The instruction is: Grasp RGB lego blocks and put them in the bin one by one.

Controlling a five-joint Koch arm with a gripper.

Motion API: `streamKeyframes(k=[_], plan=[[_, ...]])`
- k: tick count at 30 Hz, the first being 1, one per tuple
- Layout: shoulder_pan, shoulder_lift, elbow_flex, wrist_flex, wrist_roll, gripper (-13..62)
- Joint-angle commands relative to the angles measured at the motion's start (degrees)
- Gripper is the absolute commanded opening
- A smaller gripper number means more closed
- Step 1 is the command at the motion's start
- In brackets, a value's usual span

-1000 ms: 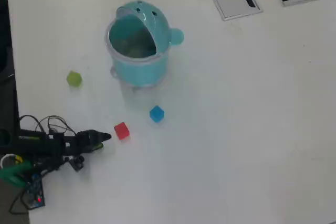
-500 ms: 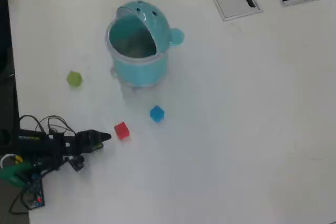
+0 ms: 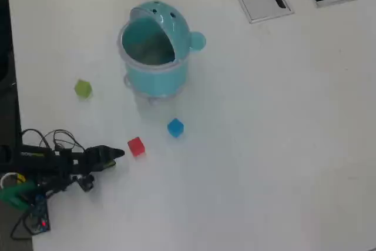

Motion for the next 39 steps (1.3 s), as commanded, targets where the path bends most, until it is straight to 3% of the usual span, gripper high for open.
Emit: streamKeyframes(k=[1, 24, 29, 39], plan=[[0.0, 3.16, 3.96, 4.13, -0.79, 34.6], [-2.37, 3.25, 4.04, 0.97, -0.7, 34.5], [-1.58, 3.34, 3.96, -10.63, -0.97, 33.0], [-3.87, 3.34, 3.69, -33.49, -16.0, 33.0]])
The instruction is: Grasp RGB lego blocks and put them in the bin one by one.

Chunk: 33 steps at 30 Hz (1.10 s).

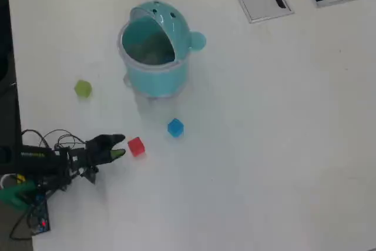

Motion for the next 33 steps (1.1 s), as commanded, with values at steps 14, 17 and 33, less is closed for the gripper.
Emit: streamKeyframes(k=[14, 17, 33], plan=[[-2.64, 3.43, 1.41, -8.26, -45.26, 33.0], [-4.39, 3.34, 1.58, -7.29, -52.73, 33.0], [-9.67, 1.14, -0.44, 7.73, -76.03, 33.0]])
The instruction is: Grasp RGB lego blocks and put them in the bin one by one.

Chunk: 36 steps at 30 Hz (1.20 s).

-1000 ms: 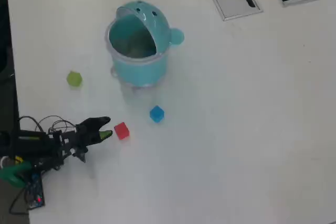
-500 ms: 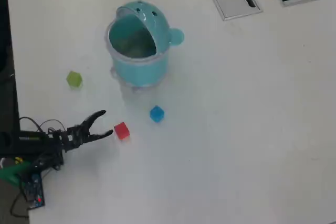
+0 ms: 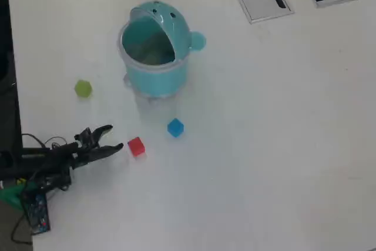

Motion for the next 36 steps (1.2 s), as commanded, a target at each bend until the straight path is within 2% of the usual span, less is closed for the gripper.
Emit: streamKeyframes(k=[1, 15, 30, 33, 36], plan=[[0.09, 0.62, -0.44, 0.18, -4.04, 33.0], [6.33, -16.96, -15.21, -0.62, -10.2, 33.1], [10.28, -35.42, -22.5, -9.32, -13.62, 33.0], [11.25, -38.58, -24.35, -11.34, -13.54, 30.5], [11.34, -38.76, -23.91, -11.43, -13.45, 25.0]])
